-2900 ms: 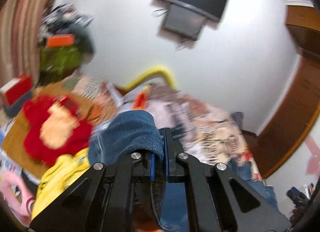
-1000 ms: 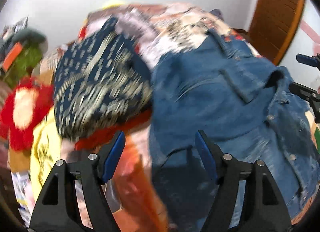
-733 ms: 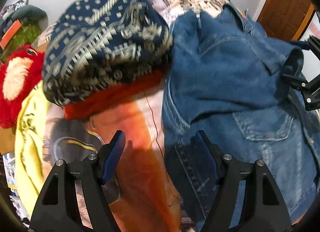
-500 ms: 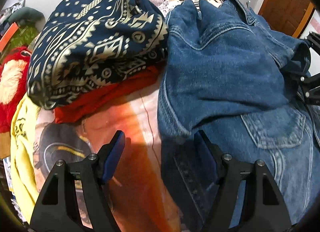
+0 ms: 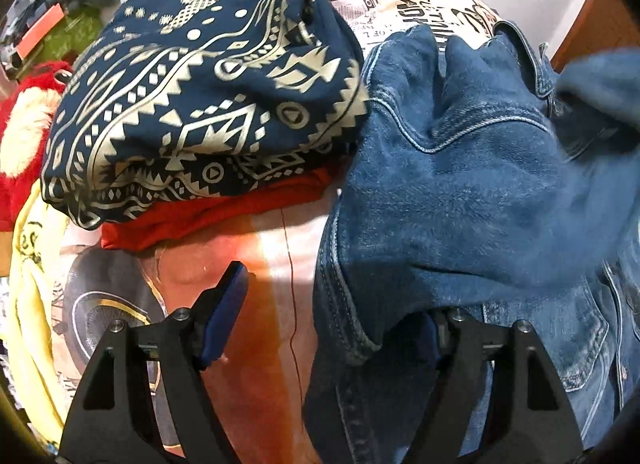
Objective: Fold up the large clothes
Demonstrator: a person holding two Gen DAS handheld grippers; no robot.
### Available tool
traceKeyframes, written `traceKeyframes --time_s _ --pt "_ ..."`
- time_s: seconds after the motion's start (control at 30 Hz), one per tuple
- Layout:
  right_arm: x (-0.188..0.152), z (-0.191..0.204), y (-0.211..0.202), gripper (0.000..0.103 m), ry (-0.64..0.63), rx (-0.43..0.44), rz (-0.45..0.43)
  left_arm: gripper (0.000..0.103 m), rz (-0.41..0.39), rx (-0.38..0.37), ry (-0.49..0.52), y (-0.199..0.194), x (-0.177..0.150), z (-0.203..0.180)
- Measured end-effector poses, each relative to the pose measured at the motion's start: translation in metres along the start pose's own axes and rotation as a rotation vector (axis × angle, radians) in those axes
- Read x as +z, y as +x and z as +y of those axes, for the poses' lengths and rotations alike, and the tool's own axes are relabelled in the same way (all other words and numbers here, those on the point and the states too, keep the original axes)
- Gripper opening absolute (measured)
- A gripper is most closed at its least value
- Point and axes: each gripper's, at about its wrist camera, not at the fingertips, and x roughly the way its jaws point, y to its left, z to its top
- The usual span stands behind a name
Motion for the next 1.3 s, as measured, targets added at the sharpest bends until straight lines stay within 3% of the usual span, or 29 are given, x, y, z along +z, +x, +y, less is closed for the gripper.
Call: traceKeyframes --time_s 0.07,0.13,0.27,0.37,0.5,0.7,0.8,0.9,1.07,1.3 --pt "0.013 -0.014 -0.027 0.006 0.033 0.000 -0.067 0.076 -0.012 0.016 0.027 -0.002 0.004 -0.007" --pt "0.021 -0.024 -0.046 0.006 0.062 -0.004 -0.117 0.090 -0.055 0.025 0.055 -0.009 0.008 -0.015" --pt "0.013 -0.045 -0.059 0.006 0.148 0.011 -0.148 0.092 -0.105 0.063 0.069 -0.013 0.013 -0.024" --pt "-0.010 -0.061 -0.041 0.006 0.226 0.021 -0.096 0.092 -0.073 0.084 0.058 -0.001 0.016 -0.023" --pt "-0.055 -0.092 -0.013 0.007 0.369 0.076 0.015 0.094 -0.035 0.049 -0.018 0.015 0.014 -0.005" --pt "-0.141 -0.133 0.020 0.046 0.602 0.159 0.188 0.095 -0.025 0.063 -0.026 0.024 0.010 -0.004" --pt "-0.165 -0.130 0.020 0.049 0.564 0.131 0.249 0.095 -0.038 0.101 0.011 0.025 0.014 -0.015" --pt "-0.173 -0.123 0.013 0.051 0.527 0.067 0.260 0.096 -0.037 0.097 0.010 0.030 0.020 -0.016" --pt "-0.189 -0.137 -0.003 0.054 0.589 0.005 0.232 0.097 -0.023 0.065 -0.033 0.028 0.013 -0.004" --pt "-0.205 -0.157 -0.014 0.054 0.625 0.031 0.257 0.096 -0.017 0.069 0.021 0.006 -0.001 -0.006"
